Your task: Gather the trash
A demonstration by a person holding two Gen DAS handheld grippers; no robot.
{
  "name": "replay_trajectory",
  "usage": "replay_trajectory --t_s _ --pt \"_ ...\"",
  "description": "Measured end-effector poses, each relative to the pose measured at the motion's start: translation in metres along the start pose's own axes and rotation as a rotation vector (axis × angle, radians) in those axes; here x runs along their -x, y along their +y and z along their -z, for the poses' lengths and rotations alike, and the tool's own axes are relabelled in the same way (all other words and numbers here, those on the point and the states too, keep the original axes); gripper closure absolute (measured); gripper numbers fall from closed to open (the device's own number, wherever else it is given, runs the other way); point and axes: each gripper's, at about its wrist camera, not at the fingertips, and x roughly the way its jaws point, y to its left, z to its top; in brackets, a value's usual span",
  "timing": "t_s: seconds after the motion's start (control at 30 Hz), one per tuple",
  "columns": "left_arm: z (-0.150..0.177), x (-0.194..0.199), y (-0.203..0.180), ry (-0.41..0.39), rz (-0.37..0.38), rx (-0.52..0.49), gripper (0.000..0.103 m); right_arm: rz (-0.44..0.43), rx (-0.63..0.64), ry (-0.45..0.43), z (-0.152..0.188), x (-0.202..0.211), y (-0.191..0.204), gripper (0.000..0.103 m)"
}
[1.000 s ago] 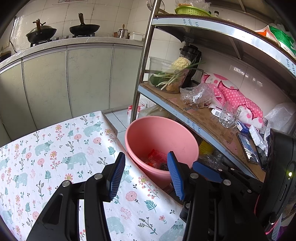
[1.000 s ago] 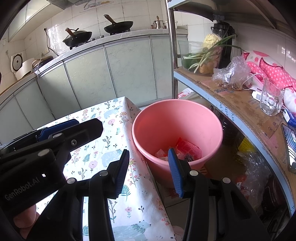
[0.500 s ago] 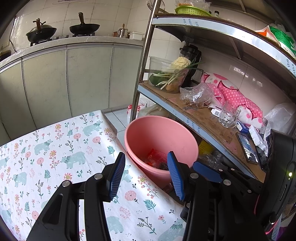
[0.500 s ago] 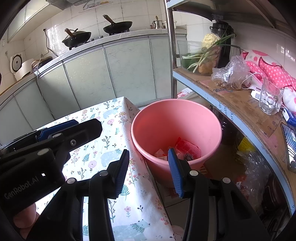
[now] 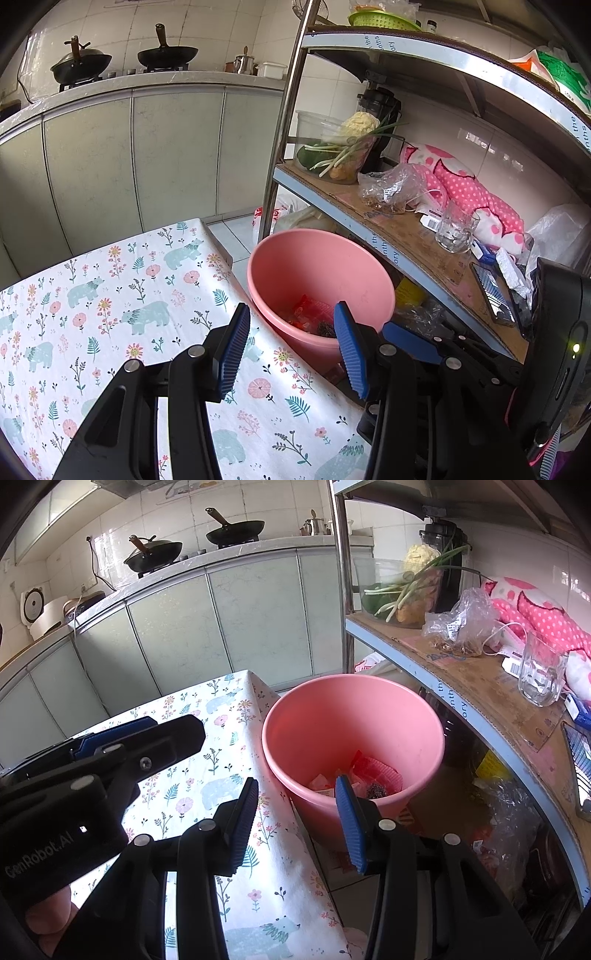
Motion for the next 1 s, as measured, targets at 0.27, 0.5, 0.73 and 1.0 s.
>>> replay_trajectory --t_s 0.27,0.5,0.73,1.0 --pt "0.0009 0.0011 -0.0006 -0.001 0.003 0.0 0.056 0.0 -0.001 -0.002 0.0011 -0.0002 0.0001 0.058" --pt "0.001 0.0013 -0.0022 -0.002 0.003 -0.002 0.056 -0.001 -0.002 -0.001 0.0009 -0.0005 0.0 0.058" --pt "0.0005 0.0021 -0.0024 -0.009 0.0 -0.006 0.056 -0.006 0.008 0.0 0.0005 0.0003 0.0036 0.058" --pt "-0.0014 0.0011 0.002 -0.005 -0.012 0.002 0.056 -0.011 0.014 0.004 -0.0022 -0.0016 0.0067 0.058"
